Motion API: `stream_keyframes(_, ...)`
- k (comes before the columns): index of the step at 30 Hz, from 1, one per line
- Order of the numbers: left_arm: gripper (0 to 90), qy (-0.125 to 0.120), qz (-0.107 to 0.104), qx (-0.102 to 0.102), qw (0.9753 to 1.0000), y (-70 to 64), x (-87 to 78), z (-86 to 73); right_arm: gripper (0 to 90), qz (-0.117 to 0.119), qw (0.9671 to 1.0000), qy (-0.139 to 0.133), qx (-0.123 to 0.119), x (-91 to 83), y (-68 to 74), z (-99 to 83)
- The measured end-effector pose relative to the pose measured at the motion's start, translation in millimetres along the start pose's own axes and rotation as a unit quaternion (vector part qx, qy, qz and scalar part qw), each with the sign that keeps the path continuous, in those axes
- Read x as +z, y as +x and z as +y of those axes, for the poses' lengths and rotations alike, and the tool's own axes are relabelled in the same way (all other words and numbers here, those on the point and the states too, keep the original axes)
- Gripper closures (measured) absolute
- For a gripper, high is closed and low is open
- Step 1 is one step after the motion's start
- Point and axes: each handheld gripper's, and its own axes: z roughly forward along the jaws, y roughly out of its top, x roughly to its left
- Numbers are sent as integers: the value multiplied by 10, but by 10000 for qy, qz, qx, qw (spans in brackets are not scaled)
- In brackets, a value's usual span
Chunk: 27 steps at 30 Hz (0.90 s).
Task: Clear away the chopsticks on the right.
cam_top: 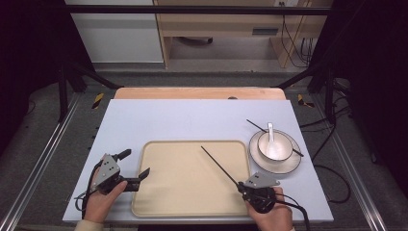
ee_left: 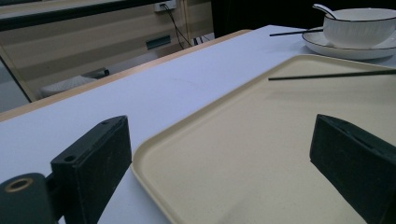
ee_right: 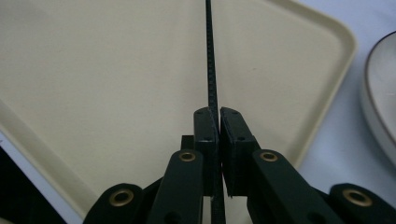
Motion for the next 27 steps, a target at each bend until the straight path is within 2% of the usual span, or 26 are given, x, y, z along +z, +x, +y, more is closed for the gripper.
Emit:
stream_keyframes(6,53,-22,-2,-2,10000,-1,-4,5,857,197,9997,-6,112,96,234,23)
stream_keyframes(7,53,-22,-4,-1,10000,-1,-4,5,857,216,9998,-10,34,123,266,33)
stream_keyframes(10,53,-24,-18,0,10000,-2,-3,6,857,262,9996,62,11,186,341,65)
stream_keyframes(15,54,-17,-31,-4,10000,3,3,2,850,314,9994,163,-13,274,339,38)
stream_keyframes(17,54,-13,-30,-2,10000,2,3,2,788,301,9994,181,-7,287,335,23)
stream_keyframes(19,54,-28,-24,-5,10000,1,-2,5,729,242,9997,19,-51,208,292,62)
stream_keyframes(20,54,-31,-20,-2,10000,1,-4,5,729,242,9997,19,-51,208,292,62)
stream_keyframes(23,54,-19,-26,5,10000,3,-2,1,660,29,9994,-316,-121,26,149,153)
stream_keyframes(25,53,-10,-33,13,10000,1,0,0,607,-66,9980,-567,-282,-161,10,238)
stream_keyframes(26,54,1,-44,13,10000,0,5,-3,571,-297,9949,-826,-493,-404,-143,332)
stream_keyframes(27,54,1,-44,13,10000,0,5,-3,536,-373,9937,-921,-518,-529,-240,378)
